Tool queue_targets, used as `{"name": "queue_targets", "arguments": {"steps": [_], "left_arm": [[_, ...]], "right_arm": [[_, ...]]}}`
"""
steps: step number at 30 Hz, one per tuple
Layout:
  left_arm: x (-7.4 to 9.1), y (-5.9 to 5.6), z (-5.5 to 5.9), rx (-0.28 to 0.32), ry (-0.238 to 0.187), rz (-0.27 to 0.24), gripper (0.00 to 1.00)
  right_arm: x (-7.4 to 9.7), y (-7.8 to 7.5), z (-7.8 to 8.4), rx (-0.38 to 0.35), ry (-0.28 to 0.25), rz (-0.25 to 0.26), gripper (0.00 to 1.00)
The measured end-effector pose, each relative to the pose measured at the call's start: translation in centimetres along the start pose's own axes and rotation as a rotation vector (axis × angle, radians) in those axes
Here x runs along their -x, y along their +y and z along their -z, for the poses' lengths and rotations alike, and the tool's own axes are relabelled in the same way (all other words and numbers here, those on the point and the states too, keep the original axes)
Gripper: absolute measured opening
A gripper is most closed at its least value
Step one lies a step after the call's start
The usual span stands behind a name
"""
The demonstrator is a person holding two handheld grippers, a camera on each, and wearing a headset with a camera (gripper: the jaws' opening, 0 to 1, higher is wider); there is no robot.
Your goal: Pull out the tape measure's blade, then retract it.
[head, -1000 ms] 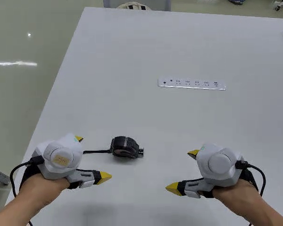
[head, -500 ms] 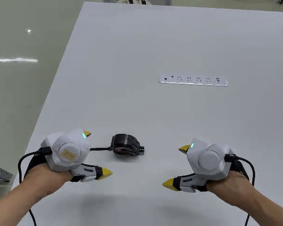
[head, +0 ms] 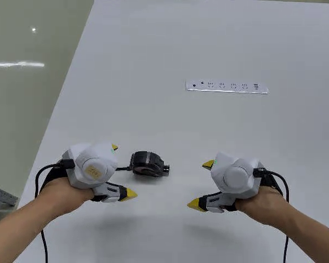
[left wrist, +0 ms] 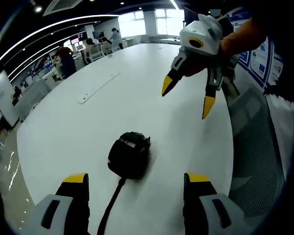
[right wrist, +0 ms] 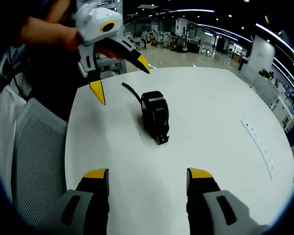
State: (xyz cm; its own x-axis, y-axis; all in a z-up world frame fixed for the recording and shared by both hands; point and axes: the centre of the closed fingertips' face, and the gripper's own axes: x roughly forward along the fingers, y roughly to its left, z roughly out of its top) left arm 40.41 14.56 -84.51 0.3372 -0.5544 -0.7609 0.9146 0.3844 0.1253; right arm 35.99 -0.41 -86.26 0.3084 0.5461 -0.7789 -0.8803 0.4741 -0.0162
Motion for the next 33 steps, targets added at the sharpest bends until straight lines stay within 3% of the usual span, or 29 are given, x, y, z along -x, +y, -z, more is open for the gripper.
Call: {"name": "queue_targets", "arguments": {"steps": [2,13,33], "left_arm": [[-0.7,0.0,-0.3,-0.036,0.008,0.022,0.74],[-2.0,0.1,-0.2,-0.077,0.025,0.063,0.72],[-4.6,0.4,-1.2,-0.163,0.050,0.115,0.69]], "right_arm": [[-0.8,-0.2,0.0,0.026,0.008,-0.014,0.65],[-2.4,-0.6,-0.2,0.062,0.022,-0.036,0.63],[-5.0,-1.8,-0.8,0.136,0.038,-0.065,0.59]]}}
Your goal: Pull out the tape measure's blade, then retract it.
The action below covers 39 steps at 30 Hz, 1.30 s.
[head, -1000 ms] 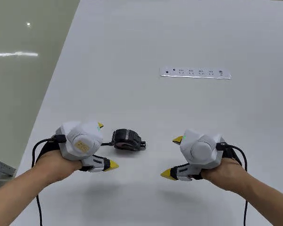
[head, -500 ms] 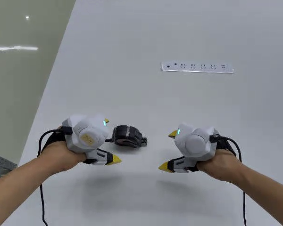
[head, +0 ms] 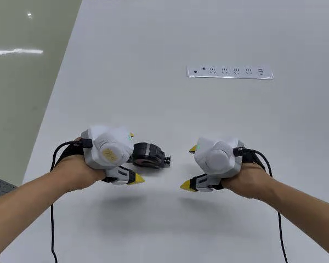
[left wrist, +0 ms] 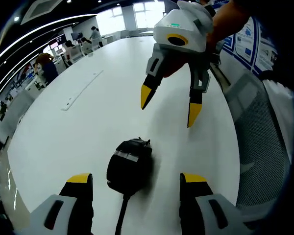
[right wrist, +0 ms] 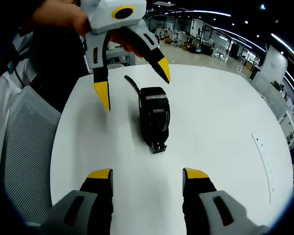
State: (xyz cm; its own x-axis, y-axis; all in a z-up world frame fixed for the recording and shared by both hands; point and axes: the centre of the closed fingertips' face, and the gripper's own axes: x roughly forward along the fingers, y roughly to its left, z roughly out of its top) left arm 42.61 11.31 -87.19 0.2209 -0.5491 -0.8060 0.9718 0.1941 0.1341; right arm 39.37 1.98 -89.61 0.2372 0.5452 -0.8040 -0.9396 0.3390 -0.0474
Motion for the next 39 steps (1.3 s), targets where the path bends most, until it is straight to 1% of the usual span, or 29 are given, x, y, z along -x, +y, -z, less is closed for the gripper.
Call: {"name": "queue_targets", "arguments": {"steps": [9,13,18,26,31,34,39], "left_arm": [[-1.3,0.1,-0.2,-0.028,0.014,0.035,0.68],[-1.3,0.1,-0.2,-0.031,0.014,0.037,0.66],[-2.1,0.7,-0.5,-0.058,0.017,0.051,0.64],[-2.6,0.8,-0.3,-0.079,0.024,0.075,0.59],[-3.0,0.9,-0.1,-0.082,0.031,0.081,0.58],[-3.2,0.8,-0.1,-0.089,0.030,0.090,0.57],[-3.4,0.8,0.0,-0.095,0.030,0.095,0.55]], "right_arm": [[-1.2,-0.7,0.0,0.029,0.008,-0.016,0.56],[-1.2,-0.7,0.0,0.031,0.008,-0.017,0.55],[-2.3,-1.2,-0.3,0.060,0.013,-0.031,0.54],[-3.3,-1.6,-0.4,0.071,0.009,-0.045,0.50],[-3.8,-1.7,-0.5,0.074,0.009,-0.052,0.49],[-4.2,-1.7,-0.6,0.078,0.009,-0.056,0.48],[-4.4,-1.7,-0.6,0.080,0.007,-0.061,0.45]]}}
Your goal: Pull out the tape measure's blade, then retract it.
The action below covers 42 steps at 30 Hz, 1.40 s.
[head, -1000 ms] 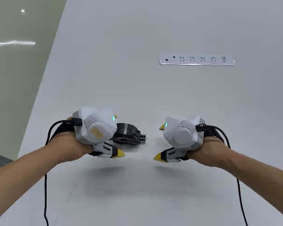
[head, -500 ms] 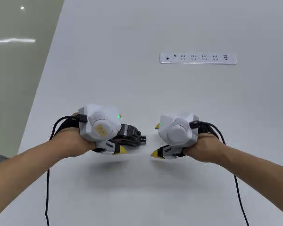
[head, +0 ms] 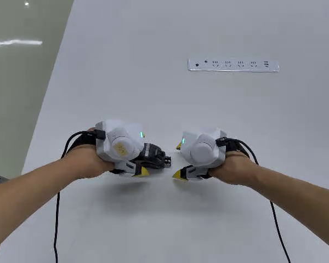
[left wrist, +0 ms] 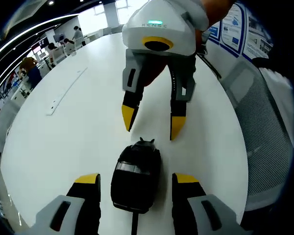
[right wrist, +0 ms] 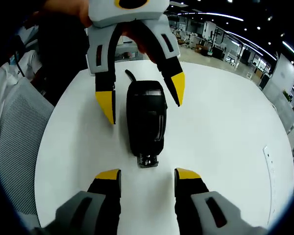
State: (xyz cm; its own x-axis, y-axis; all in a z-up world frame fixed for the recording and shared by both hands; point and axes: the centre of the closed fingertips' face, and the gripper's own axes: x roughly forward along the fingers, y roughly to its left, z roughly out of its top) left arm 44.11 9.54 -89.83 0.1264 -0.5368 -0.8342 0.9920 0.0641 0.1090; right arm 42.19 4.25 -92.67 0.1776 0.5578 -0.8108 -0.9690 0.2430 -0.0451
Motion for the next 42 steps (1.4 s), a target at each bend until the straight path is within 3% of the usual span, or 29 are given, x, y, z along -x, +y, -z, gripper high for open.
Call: {"name": "queue_targets", "arguments": {"steps": [20,42], "left_arm": [[-0.9,-0.2,-0.2,-0.059,0.010,0.030,0.46],[-1.2,-0.1,-0.2,-0.092,0.013,0.052,0.36]], "right_arm": [[-1.9,0.0,-0.4,0.036,-0.021,-0.043,0.35],[-2.2,0.2,-1.0,0.048,-0.057,-0.076,0.19]]}}
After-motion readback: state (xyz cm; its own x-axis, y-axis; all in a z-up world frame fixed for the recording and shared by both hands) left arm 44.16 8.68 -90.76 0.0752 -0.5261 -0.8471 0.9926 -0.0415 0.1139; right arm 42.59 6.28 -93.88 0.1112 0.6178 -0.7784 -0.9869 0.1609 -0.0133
